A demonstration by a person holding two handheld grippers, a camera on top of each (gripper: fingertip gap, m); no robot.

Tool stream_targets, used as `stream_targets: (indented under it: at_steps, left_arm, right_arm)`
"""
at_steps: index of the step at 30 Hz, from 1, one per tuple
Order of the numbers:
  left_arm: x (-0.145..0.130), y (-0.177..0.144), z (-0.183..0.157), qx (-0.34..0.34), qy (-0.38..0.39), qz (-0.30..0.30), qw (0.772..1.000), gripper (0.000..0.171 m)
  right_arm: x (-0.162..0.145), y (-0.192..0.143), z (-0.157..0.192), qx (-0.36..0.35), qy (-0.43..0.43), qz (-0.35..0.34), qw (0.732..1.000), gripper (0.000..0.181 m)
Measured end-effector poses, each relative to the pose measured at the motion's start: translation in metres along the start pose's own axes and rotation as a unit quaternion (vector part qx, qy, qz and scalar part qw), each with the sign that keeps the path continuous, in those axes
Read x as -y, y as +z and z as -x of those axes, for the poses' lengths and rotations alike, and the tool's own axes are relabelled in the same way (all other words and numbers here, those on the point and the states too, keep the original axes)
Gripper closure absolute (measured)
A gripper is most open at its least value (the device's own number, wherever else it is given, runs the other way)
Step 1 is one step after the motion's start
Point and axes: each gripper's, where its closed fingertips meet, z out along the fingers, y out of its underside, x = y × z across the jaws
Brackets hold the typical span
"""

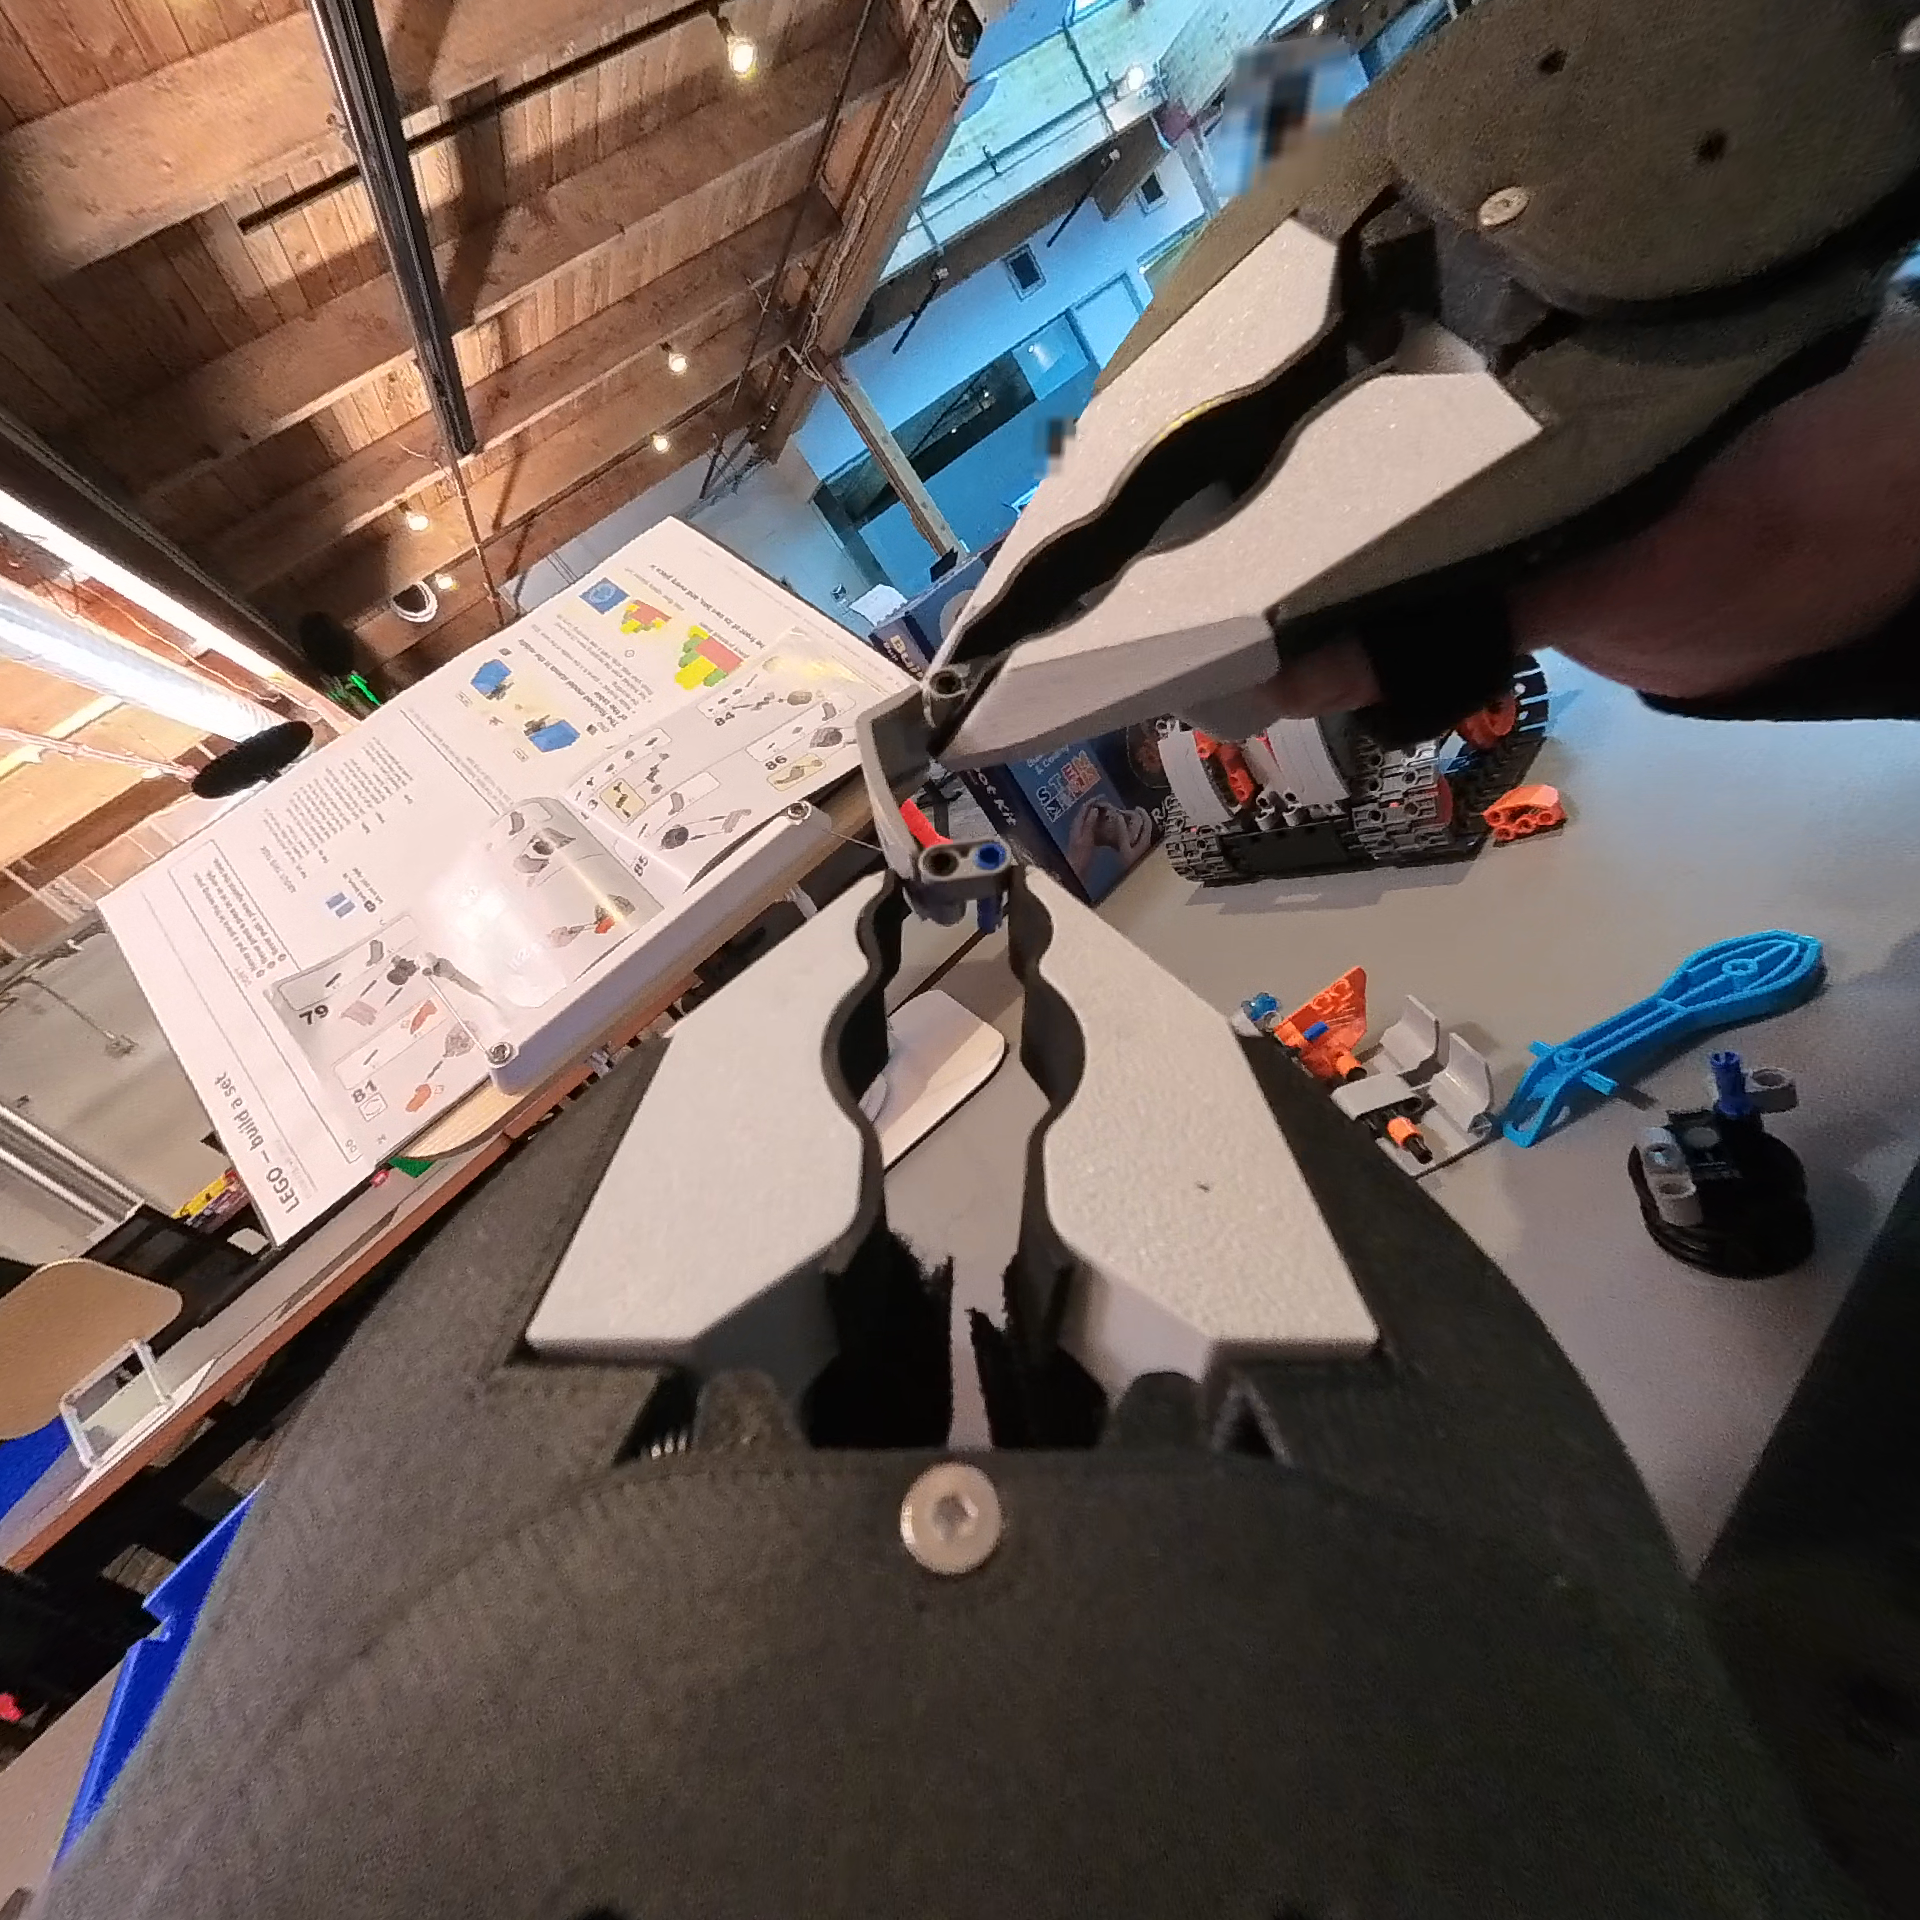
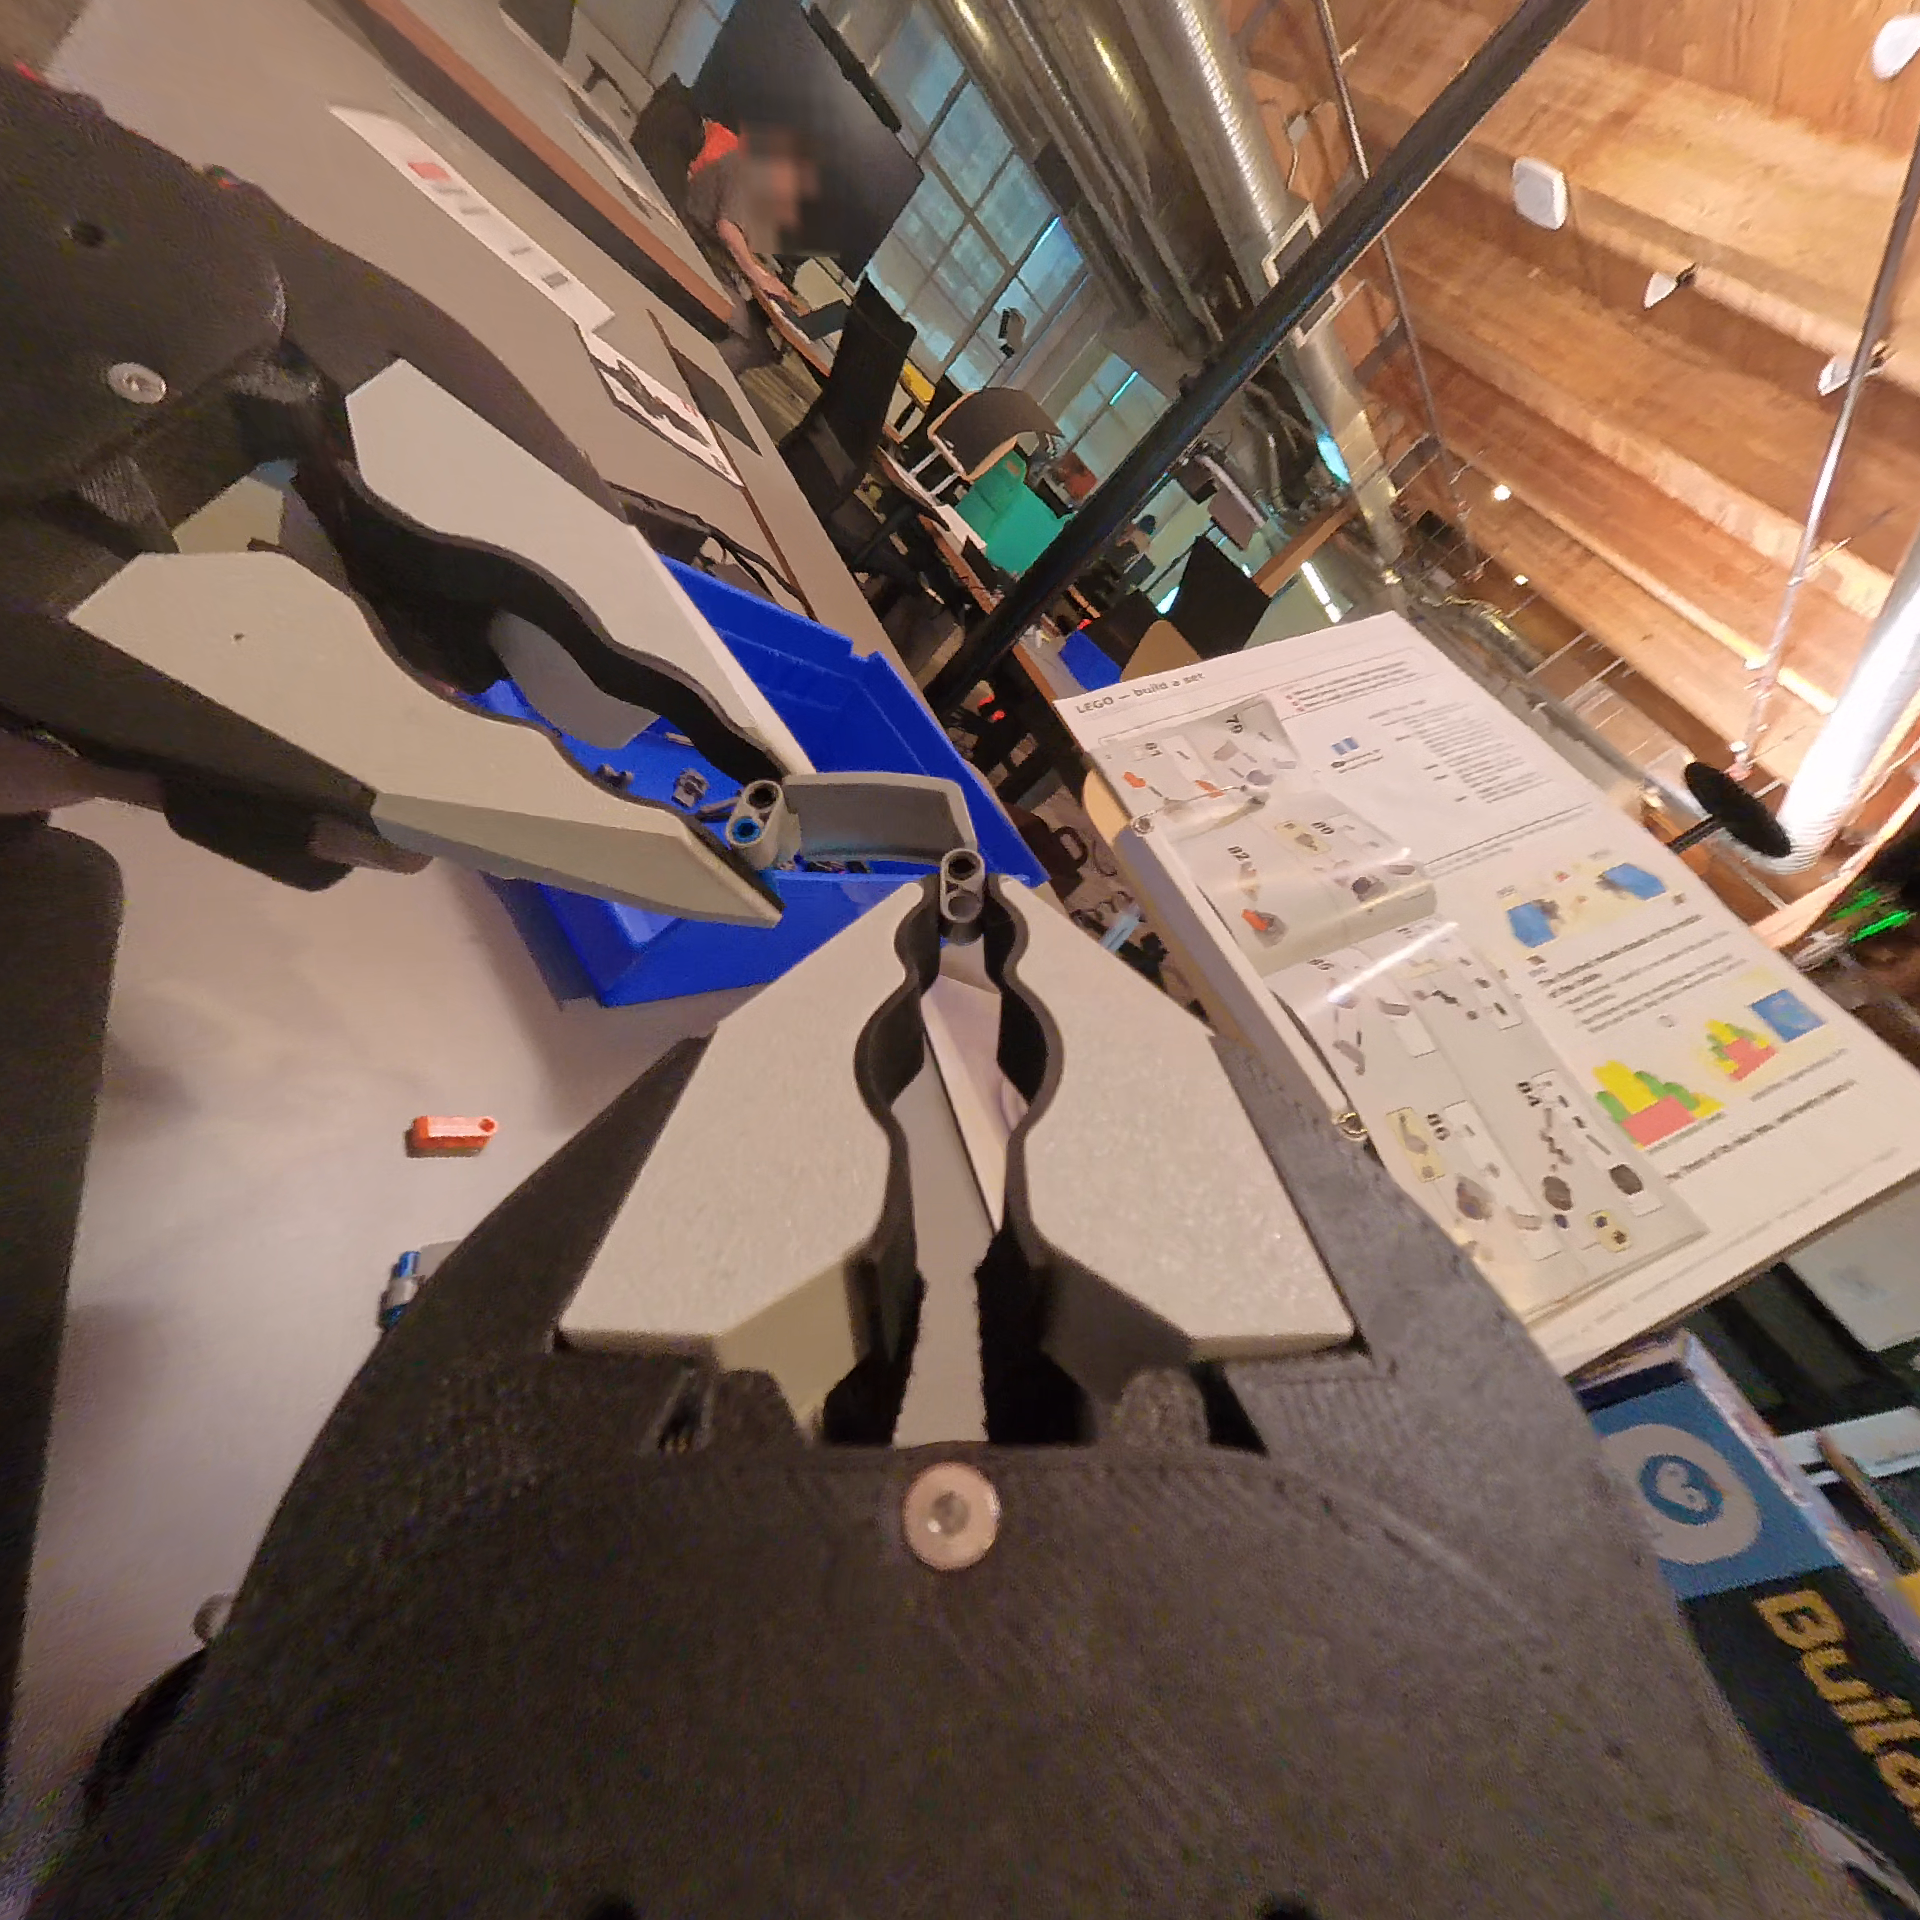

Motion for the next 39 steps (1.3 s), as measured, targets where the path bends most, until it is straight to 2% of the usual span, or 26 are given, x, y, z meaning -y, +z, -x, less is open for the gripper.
stream_targets:
  at_steps: [6, 12, 15, 18, 23, 25, 31, 33, 34, 39]
  left_arm:
    - [-0.001, -0.002, -0.004, -0.023, 0.001, 0.006, 1.000, 0.150]
    - [-0.001, -0.014, -0.026, -0.138, -0.012, 0.027, 0.990, 0.132]
    - [0.000, -0.020, -0.018, -0.160, -0.039, 0.035, 0.986, 0.131]
    - [-0.016, -0.019, -0.018, -0.190, -0.054, 0.077, 0.977, 0.133]
    - [-0.060, -0.024, -0.058, -0.269, -0.025, 0.180, 0.946, 0.145]
    - [-0.072, -0.027, -0.065, -0.274, -0.022, 0.210, 0.938, 0.149]
    - [-0.090, -0.039, -0.067, -0.288, -0.052, 0.245, 0.924, 0.154]
    - [-0.098, -0.043, -0.067, -0.292, -0.054, 0.269, 0.916, 0.169]
    - [-0.103, -0.044, -0.065, -0.287, -0.052, 0.283, 0.913, 0.169]
    - [-0.125, -0.053, -0.069, -0.308, -0.091, 0.358, 0.877, 0.170]
  right_arm:
    - [-0.005, 0.001, 0.001, 0.014, 0.006, 0.008, 1.000, 0.177]
    - [-0.036, 0.008, 0.021, 0.136, 0.100, 0.057, 0.984, 0.176]
    - [-0.038, 0.006, 0.038, 0.197, 0.098, 0.049, 0.974, 0.177]
    - [-0.042, 0.004, 0.059, 0.239, 0.049, 0.062, 0.968, 0.177]
    - [-0.048, 0.004, 0.096, 0.297, -0.007, 0.088, 0.951, 0.177]
    - [-0.053, 0.005, 0.108, 0.317, -0.014, 0.102, 0.943, 0.177]
    - [-0.058, 0.011, 0.124, 0.351, 0.027, 0.113, 0.929, 0.177]
    - [-0.060, 0.010, 0.124, 0.363, 0.040, 0.122, 0.923, 0.171]
    - [-0.063, 0.009, 0.124, 0.369, 0.044, 0.129, 0.919, 0.168]
    - [-0.086, 0.003, 0.120, 0.399, 0.044, 0.178, 0.899, 0.156]
